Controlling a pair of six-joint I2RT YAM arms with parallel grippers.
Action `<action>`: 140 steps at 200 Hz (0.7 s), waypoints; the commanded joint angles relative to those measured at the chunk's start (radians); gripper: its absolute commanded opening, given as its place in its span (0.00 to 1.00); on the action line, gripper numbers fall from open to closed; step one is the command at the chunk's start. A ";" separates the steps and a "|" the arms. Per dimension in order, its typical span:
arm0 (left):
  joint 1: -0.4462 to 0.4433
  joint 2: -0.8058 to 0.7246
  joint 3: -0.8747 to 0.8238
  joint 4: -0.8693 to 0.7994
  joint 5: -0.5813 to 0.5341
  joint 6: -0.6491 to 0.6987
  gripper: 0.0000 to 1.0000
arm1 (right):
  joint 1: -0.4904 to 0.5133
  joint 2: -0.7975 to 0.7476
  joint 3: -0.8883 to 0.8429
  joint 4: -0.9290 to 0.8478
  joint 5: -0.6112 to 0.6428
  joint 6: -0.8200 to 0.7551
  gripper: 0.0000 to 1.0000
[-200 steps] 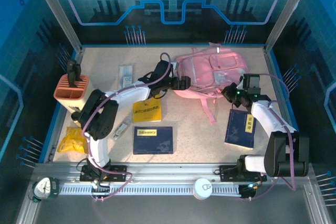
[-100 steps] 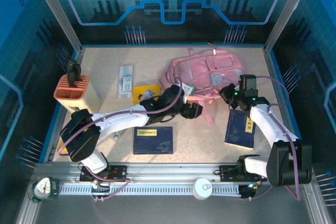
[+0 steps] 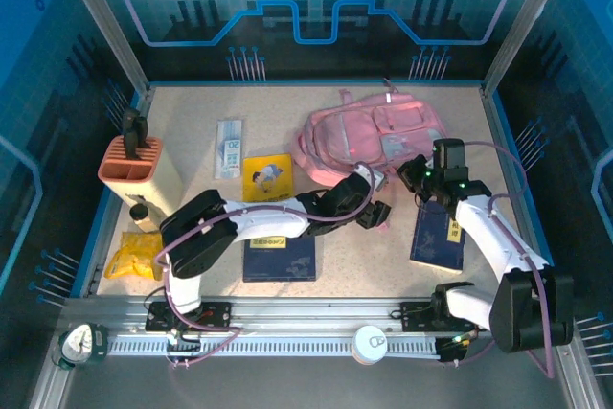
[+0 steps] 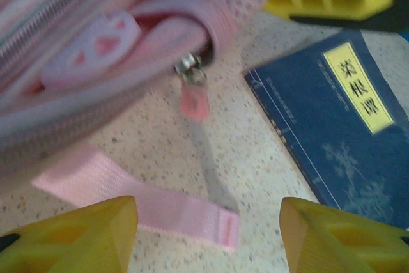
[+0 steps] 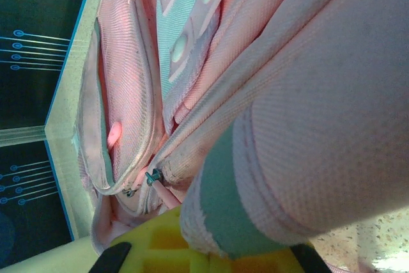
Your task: Pack the student bag
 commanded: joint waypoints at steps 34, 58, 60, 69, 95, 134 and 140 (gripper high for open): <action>-0.001 0.126 0.165 -0.008 -0.099 0.074 0.58 | 0.035 -0.039 -0.004 0.032 -0.035 0.027 0.00; 0.002 0.165 0.195 -0.016 -0.173 0.020 0.47 | 0.042 -0.040 -0.012 0.039 -0.032 0.034 0.00; 0.003 0.167 0.199 -0.020 -0.180 0.013 0.46 | 0.042 -0.041 -0.013 0.040 -0.032 0.034 0.00; 0.007 0.175 0.215 -0.037 -0.203 -0.023 0.40 | 0.046 -0.040 -0.018 0.042 -0.032 0.035 0.00; 0.011 0.193 0.240 -0.019 -0.206 -0.059 0.34 | 0.045 -0.043 -0.031 0.047 -0.030 0.045 0.00; 0.022 0.197 0.241 0.008 -0.203 -0.081 0.16 | 0.046 -0.042 -0.032 0.048 -0.032 0.046 0.00; 0.025 0.193 0.238 0.008 -0.202 -0.086 0.13 | 0.046 -0.045 -0.033 0.049 -0.030 0.045 0.00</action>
